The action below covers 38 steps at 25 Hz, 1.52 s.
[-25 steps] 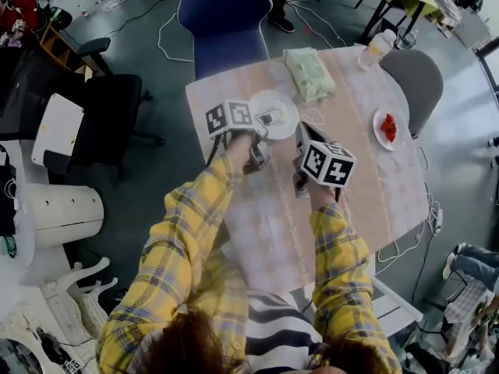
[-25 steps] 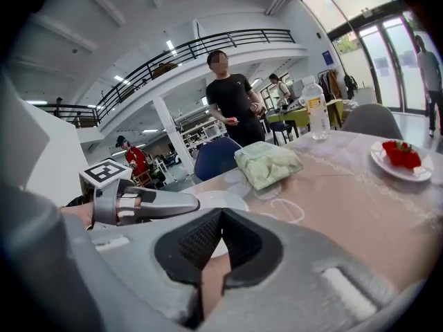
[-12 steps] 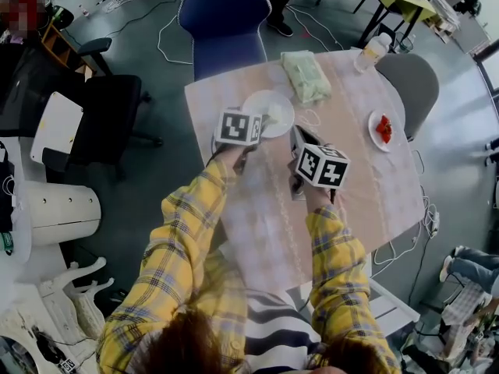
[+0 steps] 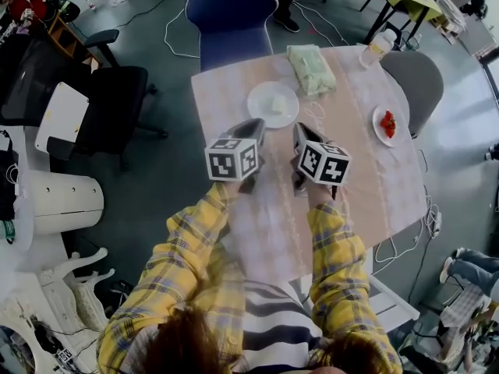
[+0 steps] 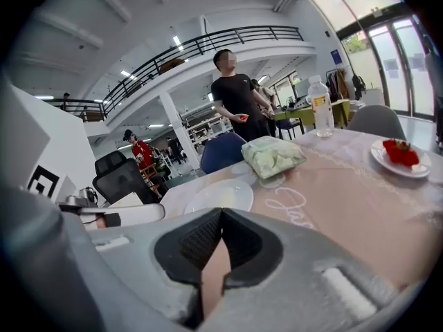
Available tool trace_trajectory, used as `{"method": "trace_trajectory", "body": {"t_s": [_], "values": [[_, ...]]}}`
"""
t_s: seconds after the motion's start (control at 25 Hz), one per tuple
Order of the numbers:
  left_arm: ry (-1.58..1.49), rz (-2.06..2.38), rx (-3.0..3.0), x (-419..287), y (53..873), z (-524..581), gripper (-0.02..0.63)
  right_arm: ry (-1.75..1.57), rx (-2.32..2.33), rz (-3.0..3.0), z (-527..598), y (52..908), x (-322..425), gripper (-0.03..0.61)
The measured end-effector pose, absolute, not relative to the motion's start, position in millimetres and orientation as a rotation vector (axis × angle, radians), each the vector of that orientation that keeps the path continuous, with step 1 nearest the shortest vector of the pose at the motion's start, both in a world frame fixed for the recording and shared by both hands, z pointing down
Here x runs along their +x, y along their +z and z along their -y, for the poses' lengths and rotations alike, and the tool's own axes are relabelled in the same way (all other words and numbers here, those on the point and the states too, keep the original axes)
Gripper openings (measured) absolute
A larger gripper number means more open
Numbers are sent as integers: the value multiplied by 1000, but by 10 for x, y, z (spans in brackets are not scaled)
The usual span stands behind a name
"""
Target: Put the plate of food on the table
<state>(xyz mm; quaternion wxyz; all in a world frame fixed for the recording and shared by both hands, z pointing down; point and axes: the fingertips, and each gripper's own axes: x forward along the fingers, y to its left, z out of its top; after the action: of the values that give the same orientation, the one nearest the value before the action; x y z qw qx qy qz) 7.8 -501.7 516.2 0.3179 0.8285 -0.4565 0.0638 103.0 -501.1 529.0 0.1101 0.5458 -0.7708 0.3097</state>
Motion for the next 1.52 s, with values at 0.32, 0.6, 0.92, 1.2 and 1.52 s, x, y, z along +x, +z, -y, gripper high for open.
{"method": "trace_trajectory", "body": {"t_s": [0.32, 0.6, 0.92, 1.2, 1.52], "values": [[85, 1125, 2162, 259, 5078, 4557, -3, 918, 1595, 2274, 4737, 5252, 977, -3], [107, 1098, 2149, 333, 5074, 4166, -3, 925, 1602, 2294, 4412, 5183, 968, -3], [115, 1119, 2099, 326, 5096, 3765, -2, 969, 1540, 2325, 3958, 5187, 961, -3], [118, 1144, 2089, 349, 5091, 3415, -3, 959, 1463, 2350, 3609, 5197, 909, -3], [151, 1094, 2113, 305, 5152, 3154, -3, 966, 1455, 2304, 3230, 5272, 839, -3]]}}
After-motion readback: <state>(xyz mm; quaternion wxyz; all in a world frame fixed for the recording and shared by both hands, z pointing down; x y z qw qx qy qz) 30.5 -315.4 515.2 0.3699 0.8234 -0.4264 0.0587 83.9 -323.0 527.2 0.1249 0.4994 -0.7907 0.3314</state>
